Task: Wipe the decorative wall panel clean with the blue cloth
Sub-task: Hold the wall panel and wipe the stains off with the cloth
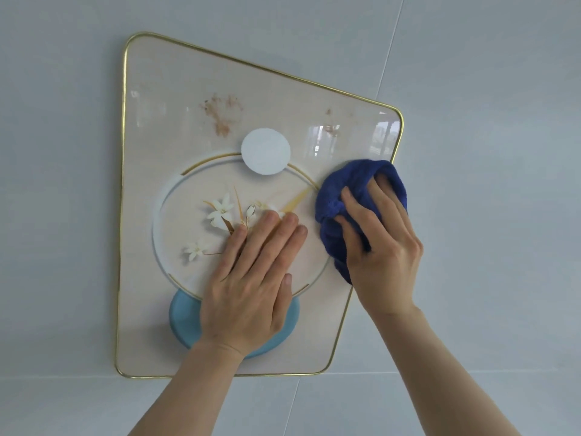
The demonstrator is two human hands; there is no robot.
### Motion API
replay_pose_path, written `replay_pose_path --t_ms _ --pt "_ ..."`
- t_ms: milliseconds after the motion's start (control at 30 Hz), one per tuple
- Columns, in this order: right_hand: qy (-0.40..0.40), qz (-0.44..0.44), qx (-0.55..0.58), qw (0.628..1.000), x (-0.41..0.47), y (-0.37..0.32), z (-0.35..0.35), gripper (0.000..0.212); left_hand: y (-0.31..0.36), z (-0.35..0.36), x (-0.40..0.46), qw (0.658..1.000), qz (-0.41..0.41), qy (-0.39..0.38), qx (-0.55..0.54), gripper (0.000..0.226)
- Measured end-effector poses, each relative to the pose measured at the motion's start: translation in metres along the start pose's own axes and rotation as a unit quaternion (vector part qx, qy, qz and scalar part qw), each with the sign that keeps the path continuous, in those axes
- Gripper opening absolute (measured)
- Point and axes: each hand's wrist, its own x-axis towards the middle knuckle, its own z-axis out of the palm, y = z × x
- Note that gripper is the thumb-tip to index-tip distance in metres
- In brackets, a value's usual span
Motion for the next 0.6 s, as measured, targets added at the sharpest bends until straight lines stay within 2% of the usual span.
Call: replay_pose_path --t_ms 167,367,500,600 --pt "0.032 0.084 0.013 0.996 -0.015 -0.022 0.012 0.025 0.000 0.001 0.000 1.000 -0.001 0.002 0.003 0.060" --pt "-0.023 -0.005 -0.049 0.999 -0.066 -0.019 -0.013 0.023 0.001 0.000 0.000 1.000 -0.007 -0.003 -0.006 0.059" --pt "-0.061 -0.026 -0.088 0.994 -0.081 -0.021 -0.025 0.024 0.001 -0.004 0.000 1.000 -0.002 -0.022 -0.012 0.060" --pt "-0.106 -0.009 -0.087 0.991 -0.077 -0.026 -0.031 0.024 0.001 -0.011 0.002 0.999 -0.003 -0.041 -0.023 0.060"
